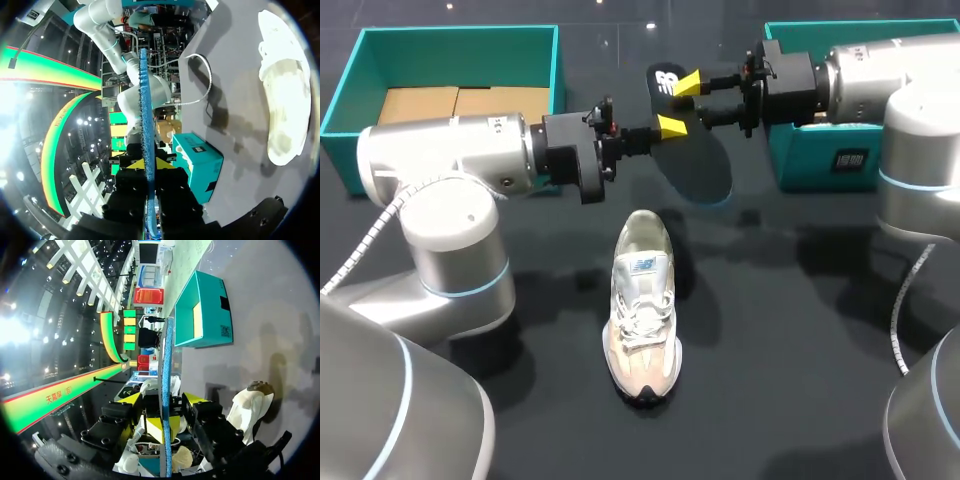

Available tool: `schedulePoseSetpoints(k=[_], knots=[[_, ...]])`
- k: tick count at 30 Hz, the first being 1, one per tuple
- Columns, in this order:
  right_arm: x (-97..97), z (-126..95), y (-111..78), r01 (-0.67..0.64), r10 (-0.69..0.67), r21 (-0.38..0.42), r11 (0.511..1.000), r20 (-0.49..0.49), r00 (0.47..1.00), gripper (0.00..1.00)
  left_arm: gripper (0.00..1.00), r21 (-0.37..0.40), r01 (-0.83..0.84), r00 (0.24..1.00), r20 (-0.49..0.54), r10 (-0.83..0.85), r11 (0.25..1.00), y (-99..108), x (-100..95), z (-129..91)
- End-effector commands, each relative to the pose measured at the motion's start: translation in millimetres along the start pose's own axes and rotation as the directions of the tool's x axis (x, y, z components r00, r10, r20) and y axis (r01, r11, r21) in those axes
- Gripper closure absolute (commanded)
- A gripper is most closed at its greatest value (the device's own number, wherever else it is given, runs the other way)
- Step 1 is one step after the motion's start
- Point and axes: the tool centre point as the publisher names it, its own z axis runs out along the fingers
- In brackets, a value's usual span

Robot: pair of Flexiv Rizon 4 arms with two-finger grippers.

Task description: Take the shoe out of the shoebox, open the shoe tongue, remove and reinsert the insole, then place the shoe into the shoebox

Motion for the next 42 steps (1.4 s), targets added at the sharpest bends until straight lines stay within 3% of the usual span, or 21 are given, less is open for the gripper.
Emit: schedulePoseSetpoints(k=[1,8,18,25,34,36,42], knots=[[-0.1,-5,-9.6,0.0,0.0,-0.02,1.0,-0.002,1.0,0.0,1.0,0.02,0.046,0.999,-0.018,-0.046,0.999,-4,-2.4,-18],[-1.2,-19,-29.6,0.001,-0.001,-0.036,0.999,0.009,1.0,0.0,1.0,0.032,0.116,0.991,-0.067,-0.114,0.993,-3,2.3,-40],[-1.2,-19,-29.6,0.001,-0.001,-0.036,0.999,0.009,1.0,0.0,1.0,0.064,0.244,0.965,-0.112,-0.236,0.968,-18,8.4,-52],[-1.2,-19,-29.6,0.001,-0.001,-0.036,0.999,0.009,1.0,0.0,1.0,0.12,0.497,0.866,-0.14,-0.481,0.86,-21,11.8,-63],[-1.2,-19,-29.6,0.001,-0.001,-0.036,0.999,0.009,1.0,0.0,1.0,0.04,0.612,0.784,-0.162,-0.599,0.79,-36,-2.6,-90],[-1.2,-19,-29.6,0.001,-0.001,-0.036,0.999,0.009,1.0,0.0,1.0,-0.037,0.556,0.817,-0.157,-0.555,0.83,-36,-4.9,-93],[-1.2,-19,-29.6,0.001,-0.001,-0.036,0.999,0.009,1.0,0.0,1.0,-0.037,0.556,0.817,-0.157,-0.555,0.83,-36,-4.9,-93]])
